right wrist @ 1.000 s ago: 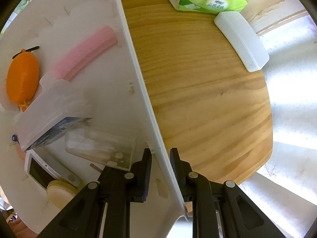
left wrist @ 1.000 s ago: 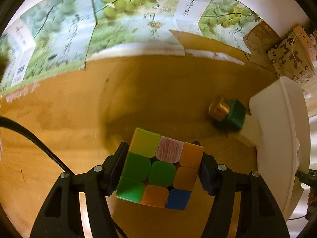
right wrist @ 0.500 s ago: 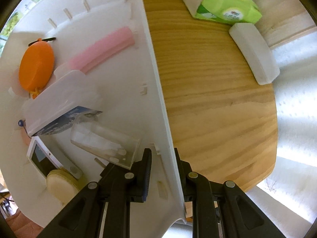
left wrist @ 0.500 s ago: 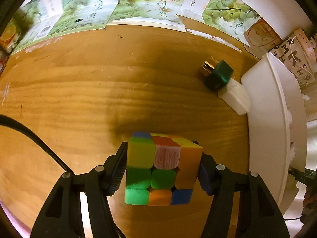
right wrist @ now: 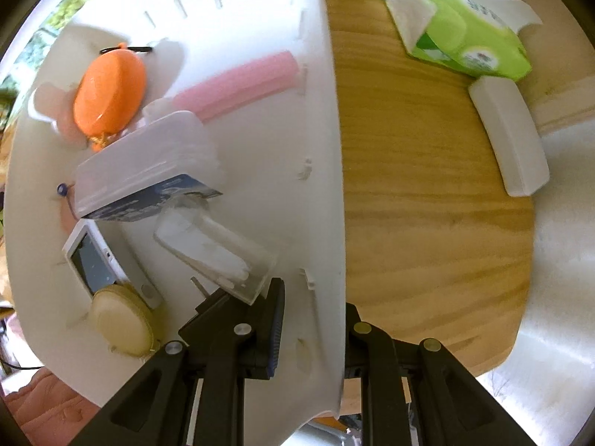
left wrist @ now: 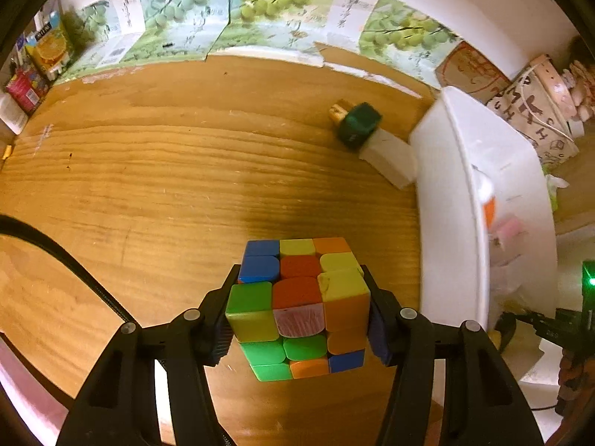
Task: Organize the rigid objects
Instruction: 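Lift the Rubik's cube with the left gripper over the tray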
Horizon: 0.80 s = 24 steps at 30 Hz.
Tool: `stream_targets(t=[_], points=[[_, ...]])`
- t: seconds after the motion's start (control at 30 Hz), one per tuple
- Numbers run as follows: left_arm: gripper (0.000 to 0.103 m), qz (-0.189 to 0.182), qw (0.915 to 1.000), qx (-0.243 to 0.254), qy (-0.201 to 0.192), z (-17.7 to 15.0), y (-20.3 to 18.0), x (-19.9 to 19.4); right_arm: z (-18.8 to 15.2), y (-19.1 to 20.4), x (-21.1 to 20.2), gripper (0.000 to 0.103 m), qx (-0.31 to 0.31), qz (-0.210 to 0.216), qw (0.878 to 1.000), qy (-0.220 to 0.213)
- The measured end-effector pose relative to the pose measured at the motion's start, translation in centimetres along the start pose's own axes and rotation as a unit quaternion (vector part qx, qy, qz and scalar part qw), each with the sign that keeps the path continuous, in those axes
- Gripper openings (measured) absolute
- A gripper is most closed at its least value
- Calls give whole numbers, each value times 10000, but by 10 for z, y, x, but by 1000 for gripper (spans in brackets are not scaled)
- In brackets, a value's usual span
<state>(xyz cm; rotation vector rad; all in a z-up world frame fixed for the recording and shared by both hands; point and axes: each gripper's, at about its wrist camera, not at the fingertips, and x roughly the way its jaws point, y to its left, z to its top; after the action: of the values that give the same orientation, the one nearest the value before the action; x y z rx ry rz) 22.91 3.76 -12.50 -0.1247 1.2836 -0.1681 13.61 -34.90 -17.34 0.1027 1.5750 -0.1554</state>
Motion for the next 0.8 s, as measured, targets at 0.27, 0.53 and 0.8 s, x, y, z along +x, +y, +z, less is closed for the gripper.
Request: stream_targets(t=[0.27, 0.53, 0.8], points=[[61, -13, 9988, 95, -482, -21, -42, -44, -2, 7, -5, 21, -599, 21, 9982, -54], [61, -188, 9935, 380, -1058, -36, -91, -76, -10, 14, -7, 19, -1049, 15, 9944, -97], [61, -540, 9850, 621, -1516, -49, -133, -82, -16, 23, -9, 18, -1402, -19, 9900, -162]])
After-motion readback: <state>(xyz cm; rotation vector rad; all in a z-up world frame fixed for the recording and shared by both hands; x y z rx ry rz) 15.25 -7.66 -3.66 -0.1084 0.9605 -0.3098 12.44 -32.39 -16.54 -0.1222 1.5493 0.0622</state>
